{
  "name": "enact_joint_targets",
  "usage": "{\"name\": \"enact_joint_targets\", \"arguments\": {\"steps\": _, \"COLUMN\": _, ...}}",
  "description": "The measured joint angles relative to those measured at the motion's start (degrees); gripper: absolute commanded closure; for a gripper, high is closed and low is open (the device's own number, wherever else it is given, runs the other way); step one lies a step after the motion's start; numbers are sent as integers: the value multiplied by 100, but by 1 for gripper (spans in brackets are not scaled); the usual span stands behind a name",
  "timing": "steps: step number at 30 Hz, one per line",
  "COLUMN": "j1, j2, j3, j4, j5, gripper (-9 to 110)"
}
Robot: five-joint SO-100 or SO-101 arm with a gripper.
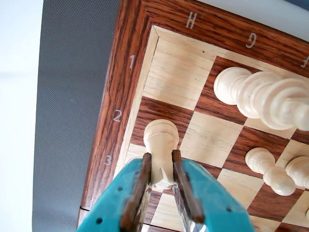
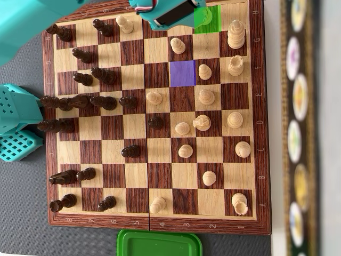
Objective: Play chess
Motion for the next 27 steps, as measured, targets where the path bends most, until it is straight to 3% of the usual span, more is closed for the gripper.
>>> {"name": "enact_joint_targets", "arguments": {"steps": 17, "j1": 18, "j2": -325, "j3": -114, "j4": -53, "j5": 0, "gripper": 94}}
{"name": "enact_joint_targets", "arguments": {"steps": 27, "j1": 18, "j2": -343, "j3": -105, "j4": 0, "j5": 0, "gripper": 86}}
